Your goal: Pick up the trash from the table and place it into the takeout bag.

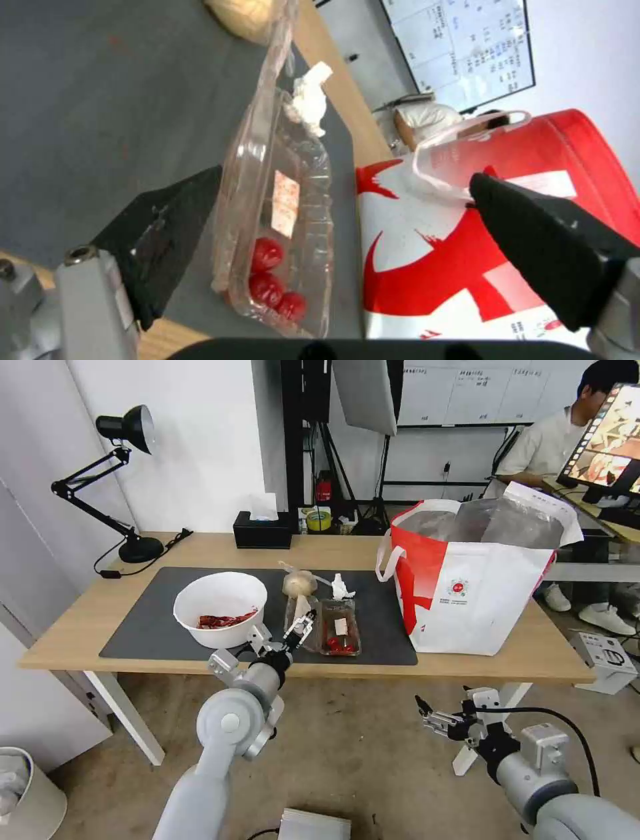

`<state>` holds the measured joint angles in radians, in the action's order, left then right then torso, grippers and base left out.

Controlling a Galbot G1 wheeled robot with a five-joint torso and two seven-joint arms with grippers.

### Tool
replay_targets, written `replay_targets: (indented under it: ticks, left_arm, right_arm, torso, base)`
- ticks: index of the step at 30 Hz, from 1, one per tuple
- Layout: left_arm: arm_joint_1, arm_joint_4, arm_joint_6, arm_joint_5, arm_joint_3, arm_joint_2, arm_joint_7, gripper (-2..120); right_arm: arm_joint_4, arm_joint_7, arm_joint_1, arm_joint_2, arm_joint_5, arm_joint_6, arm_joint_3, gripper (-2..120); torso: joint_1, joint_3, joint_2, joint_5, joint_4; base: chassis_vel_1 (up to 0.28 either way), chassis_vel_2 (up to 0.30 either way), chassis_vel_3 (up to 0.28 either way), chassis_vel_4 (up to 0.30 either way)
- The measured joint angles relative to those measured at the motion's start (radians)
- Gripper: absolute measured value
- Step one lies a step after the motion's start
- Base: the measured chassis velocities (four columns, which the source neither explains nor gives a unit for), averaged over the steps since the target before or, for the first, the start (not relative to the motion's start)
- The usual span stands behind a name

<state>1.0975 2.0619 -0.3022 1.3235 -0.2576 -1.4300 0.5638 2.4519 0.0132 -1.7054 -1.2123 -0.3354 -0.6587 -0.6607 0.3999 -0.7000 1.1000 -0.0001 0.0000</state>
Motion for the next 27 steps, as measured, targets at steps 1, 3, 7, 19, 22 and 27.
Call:
replay_targets:
  ticks: [1,3,7,19,22,27]
  left_arm:
    - [-0.003,0.001,0.001,0.001,0.004,0.001,-0.003,100]
    - [-0.010,0.001,0.001,0.002,0.013,0.004,-0.005,100]
    - [-0.026,-0.008,0.001,0.009,0.025,0.008,-0.008,100]
    - [-0.077,-0.045,0.010,0.020,0.054,0.011,-0.012,100]
    - [-0.083,-0.047,0.010,0.023,0.057,0.011,-0.012,100]
    - [-0.095,-0.053,0.010,0.026,0.073,0.010,-0.012,100]
  right_arm:
    - [0.001,0.000,0.000,-0.001,0.000,0.000,0.000,100]
    - [0.002,0.000,0.000,-0.001,0.000,0.000,-0.001,100]
    - [0.005,0.000,-0.004,-0.003,0.000,0.000,-0.004,100]
    - [0.011,0.000,-0.012,-0.010,0.002,0.000,-0.010,100]
    - [0.011,0.000,-0.014,-0.012,0.004,0.000,-0.010,100]
    - [0.012,0.001,-0.015,-0.012,0.005,0.000,-0.014,100]
  torso:
    - [0.000,0.000,0.000,0.0000,0.0000]
    - [0.000,0.000,0.000,0.0000,0.0000]
    - [0.000,0.000,0.000,0.0001,0.0000]
    - [0.000,0.000,0.000,0.0001,0.0000]
    - [0.000,0.000,0.000,0.0001,0.0000]
    - [0.000,0.000,0.000,0.0001,0.0000]
  base:
    - [0.000,0.000,0.000,0.000]
    - [0.000,0.000,0.000,0.000]
    - [0.000,0.000,0.000,0.000]
    - [0.000,0.000,0.000,0.000]
    - [0.000,0.000,0.000,0.000]
    - [0.000,0.000,0.000,0.000]
